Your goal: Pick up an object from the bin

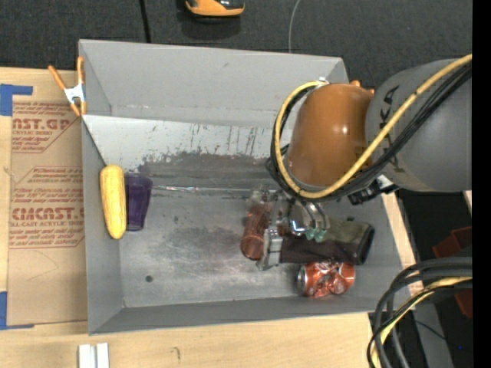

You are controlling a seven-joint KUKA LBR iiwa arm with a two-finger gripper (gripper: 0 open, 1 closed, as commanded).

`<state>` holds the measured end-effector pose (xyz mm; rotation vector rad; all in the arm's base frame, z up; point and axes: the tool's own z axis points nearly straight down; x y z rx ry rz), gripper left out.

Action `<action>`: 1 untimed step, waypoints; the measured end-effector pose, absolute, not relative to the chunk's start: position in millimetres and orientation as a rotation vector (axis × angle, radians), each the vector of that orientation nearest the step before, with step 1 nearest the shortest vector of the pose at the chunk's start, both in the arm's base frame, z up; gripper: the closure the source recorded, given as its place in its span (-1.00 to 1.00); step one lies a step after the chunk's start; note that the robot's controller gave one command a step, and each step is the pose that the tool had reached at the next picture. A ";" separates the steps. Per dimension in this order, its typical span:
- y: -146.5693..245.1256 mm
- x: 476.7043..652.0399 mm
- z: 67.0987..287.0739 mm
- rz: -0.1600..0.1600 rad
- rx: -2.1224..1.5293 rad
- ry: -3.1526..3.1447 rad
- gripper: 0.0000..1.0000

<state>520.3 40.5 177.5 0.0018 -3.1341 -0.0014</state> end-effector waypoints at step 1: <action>40.4 521.9 182.0 -0.002 0.001 -3.142 -1.00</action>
Offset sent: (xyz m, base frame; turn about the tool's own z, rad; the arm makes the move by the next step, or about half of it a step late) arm 0.0092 -0.0444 -0.1025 -0.0440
